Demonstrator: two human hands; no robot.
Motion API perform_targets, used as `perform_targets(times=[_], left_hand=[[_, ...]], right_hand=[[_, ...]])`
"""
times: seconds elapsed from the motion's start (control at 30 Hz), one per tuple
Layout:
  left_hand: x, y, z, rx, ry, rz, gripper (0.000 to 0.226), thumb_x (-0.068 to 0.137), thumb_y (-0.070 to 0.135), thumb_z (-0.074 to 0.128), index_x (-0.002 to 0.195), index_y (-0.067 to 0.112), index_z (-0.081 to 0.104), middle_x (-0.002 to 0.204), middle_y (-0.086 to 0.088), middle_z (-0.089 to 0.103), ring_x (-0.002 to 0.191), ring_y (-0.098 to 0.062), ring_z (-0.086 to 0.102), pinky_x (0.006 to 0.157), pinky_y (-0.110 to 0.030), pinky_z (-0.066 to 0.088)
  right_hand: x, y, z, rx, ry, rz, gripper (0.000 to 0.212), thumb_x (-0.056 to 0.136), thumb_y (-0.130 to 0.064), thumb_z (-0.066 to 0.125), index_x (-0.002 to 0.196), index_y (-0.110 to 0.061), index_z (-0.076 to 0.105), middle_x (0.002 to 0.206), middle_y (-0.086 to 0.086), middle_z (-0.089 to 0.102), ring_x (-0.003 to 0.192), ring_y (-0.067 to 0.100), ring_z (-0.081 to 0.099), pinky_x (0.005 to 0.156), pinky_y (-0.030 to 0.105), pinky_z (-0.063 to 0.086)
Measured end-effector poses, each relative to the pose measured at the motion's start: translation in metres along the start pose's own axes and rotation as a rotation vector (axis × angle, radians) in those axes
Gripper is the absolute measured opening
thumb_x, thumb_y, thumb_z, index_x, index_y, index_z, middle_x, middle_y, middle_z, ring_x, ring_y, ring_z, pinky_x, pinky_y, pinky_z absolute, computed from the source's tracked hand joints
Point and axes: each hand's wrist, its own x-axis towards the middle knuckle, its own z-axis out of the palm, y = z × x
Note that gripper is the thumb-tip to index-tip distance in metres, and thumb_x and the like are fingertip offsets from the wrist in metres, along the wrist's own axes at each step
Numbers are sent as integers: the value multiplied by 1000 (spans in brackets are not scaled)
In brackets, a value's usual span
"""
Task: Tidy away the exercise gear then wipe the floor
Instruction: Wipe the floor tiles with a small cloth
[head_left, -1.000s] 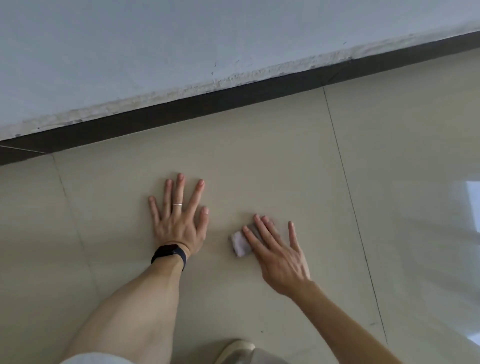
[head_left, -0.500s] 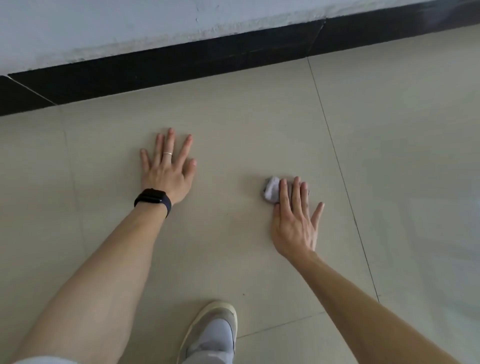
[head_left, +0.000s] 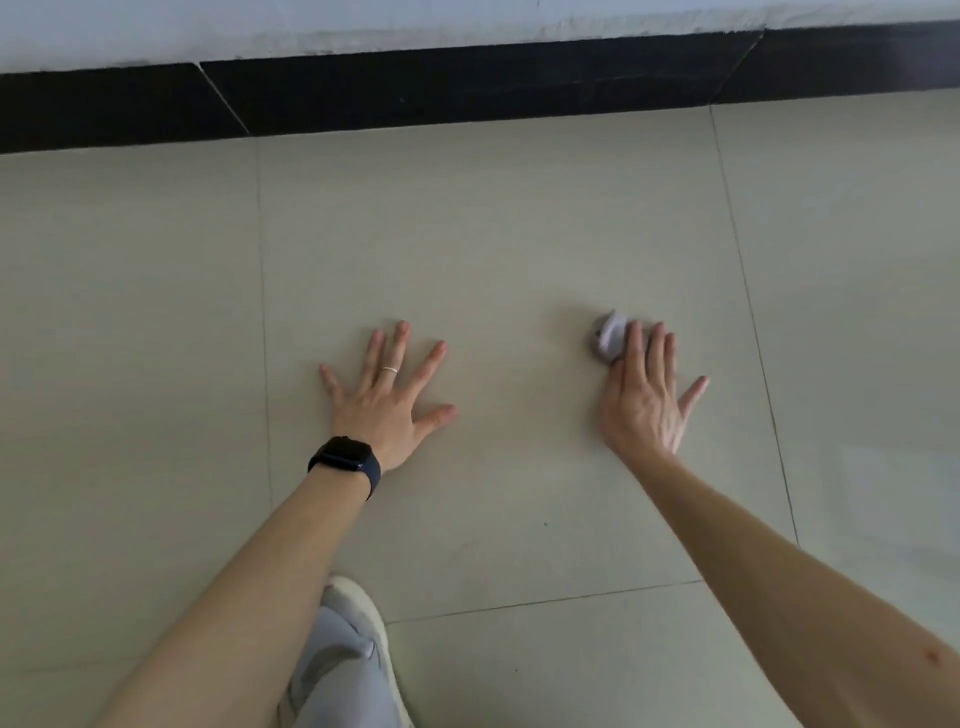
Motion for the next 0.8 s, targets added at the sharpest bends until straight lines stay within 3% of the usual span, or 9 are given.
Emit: perform_targets(times=[0.1,0.3,0.43,0.5,0.67,0.73,0.8], left_hand=[[3,1,-3,-20,-23,12,73,84,83,14,143,59,-23,156,11,-39,149,-18,-25,109,-75,10],[7,-3,-1,3,-7,47,73,84,84,14,137,60,-30,154,10,-41,147,-19,-29,106,-79,6],[10,-5,-5,9,-6,72,74,83,84,13,137,59,-31,156,8,-39,147,-21,-29,104,-80,8],[12,-5,0,37,7,76,74,86,83,12,141,56,-29,155,5,-40,147,-23,-29,104,-80,7],[14,14,16,29,296,255,73,92,65,23,158,35,9,166,-12,-8,152,-32,-10,109,-75,-9],[19,35,21,23,325,432,69,95,60,34,157,39,12,167,-4,-5,153,-29,-6,110,-72,-11],[22,54,29,35,311,532,68,96,55,39,157,39,13,167,0,-2,153,-25,-3,114,-70,-1]], right_hand=[[6,-34,0,80,-17,117,58,103,-29,27,158,-34,11,167,-2,-1,153,14,-5,118,60,-8],[-162,-19,52,-63,-72,-371,60,97,-24,41,155,-29,28,165,0,14,153,17,7,118,63,9],[-180,1,51,-174,-199,-646,65,95,-24,49,155,-32,27,165,-3,15,152,14,9,120,58,3],[-139,6,39,-182,-143,-547,61,99,-26,44,156,-33,25,165,-4,12,152,11,6,120,58,-1],[-35,38,-8,-34,0,161,54,105,-35,25,157,-37,12,167,-7,3,152,9,-4,118,60,-11],[-31,47,-15,44,36,286,54,105,-34,24,157,-37,11,167,-5,2,152,11,-3,118,60,-9],[-58,43,-4,105,82,342,53,106,-33,25,157,-38,11,167,-4,1,152,12,-5,120,58,-6]])
